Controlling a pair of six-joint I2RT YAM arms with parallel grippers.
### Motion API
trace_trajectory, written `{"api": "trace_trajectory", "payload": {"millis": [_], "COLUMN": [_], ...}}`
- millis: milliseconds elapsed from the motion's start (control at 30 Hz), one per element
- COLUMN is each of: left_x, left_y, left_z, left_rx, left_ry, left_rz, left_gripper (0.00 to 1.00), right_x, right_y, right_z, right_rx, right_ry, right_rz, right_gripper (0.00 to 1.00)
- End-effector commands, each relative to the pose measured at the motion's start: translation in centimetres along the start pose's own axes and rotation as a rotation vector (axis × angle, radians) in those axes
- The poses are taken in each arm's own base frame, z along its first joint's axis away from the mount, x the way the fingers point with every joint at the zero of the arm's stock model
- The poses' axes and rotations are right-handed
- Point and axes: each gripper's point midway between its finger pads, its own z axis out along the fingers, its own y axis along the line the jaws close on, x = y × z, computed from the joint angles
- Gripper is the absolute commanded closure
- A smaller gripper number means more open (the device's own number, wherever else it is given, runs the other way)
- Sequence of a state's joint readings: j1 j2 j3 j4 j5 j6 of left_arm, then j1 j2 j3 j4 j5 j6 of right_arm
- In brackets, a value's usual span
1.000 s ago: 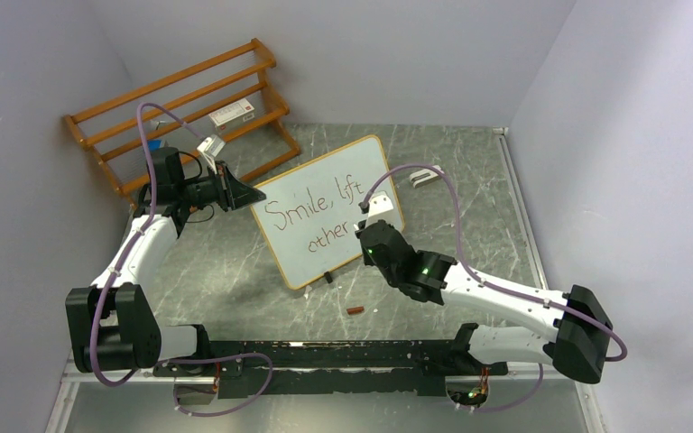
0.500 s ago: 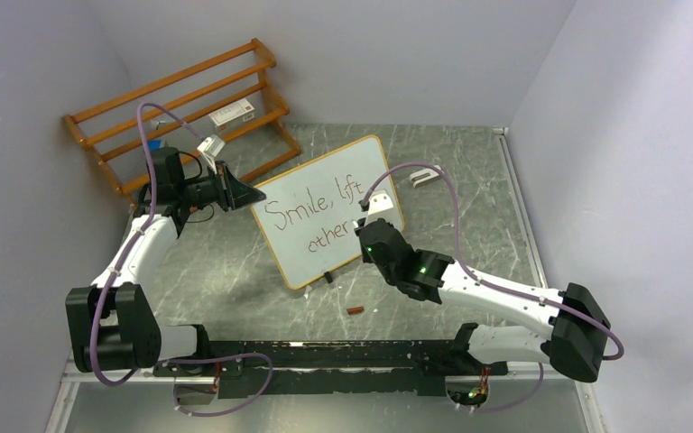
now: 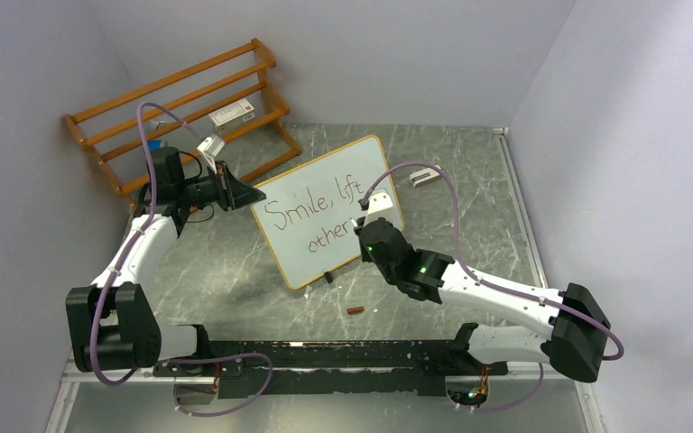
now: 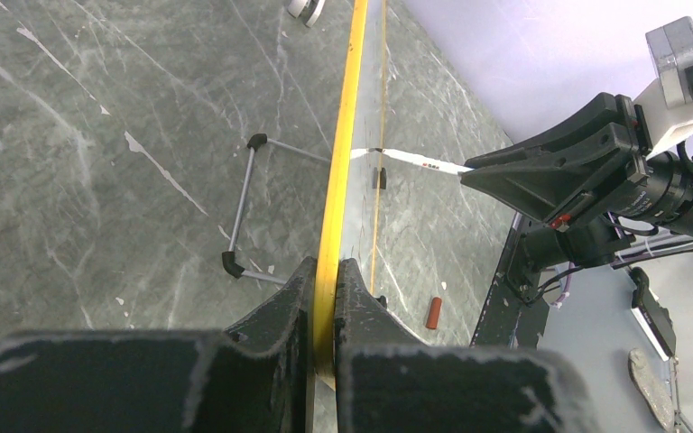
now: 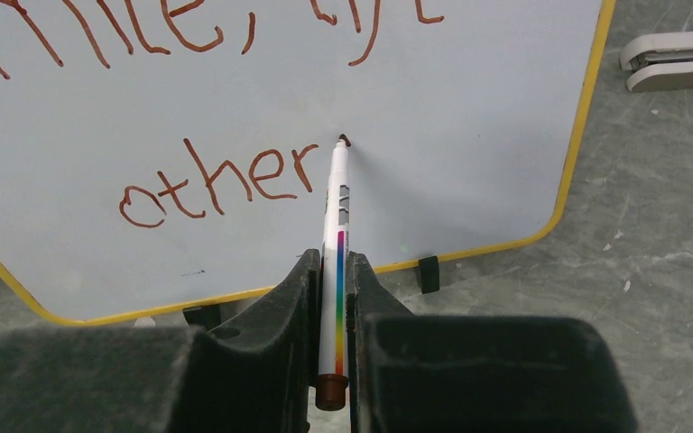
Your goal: Write a sentence on the whiteboard
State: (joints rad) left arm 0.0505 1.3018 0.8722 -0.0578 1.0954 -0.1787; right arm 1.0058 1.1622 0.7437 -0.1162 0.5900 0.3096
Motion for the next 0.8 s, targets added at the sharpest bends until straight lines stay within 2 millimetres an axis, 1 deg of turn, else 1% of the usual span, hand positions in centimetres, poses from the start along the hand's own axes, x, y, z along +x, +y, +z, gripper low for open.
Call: {"api": "trace_trajectory", "payload": {"millis": [0,267,767], "left_x": [3.2,3.2,3.2], "left_y": [4.8,4.9,4.9], "left_z": [0.1,0.1,0.1], "left_rx": [-0.199,-0.201,-0.201], "left_ry": [0.068,0.067,0.068], "left_rz": [-0.033,-0.03,-0.033], "left_gripper": [0.95,0.95,0.95], "right_x": [0.1,0.9,2.1], "right_y": [0.3,0.6,0.4], "right_z": [0.3,0.1,-0.3], "right_rx": [-0.02,-0.041,-0.046], "right_ry": [-0.002,0.033,0.075], "right_rz": [0.008,-0.006,-0.021], "right_gripper": [1.0,1.0,1.0]}}
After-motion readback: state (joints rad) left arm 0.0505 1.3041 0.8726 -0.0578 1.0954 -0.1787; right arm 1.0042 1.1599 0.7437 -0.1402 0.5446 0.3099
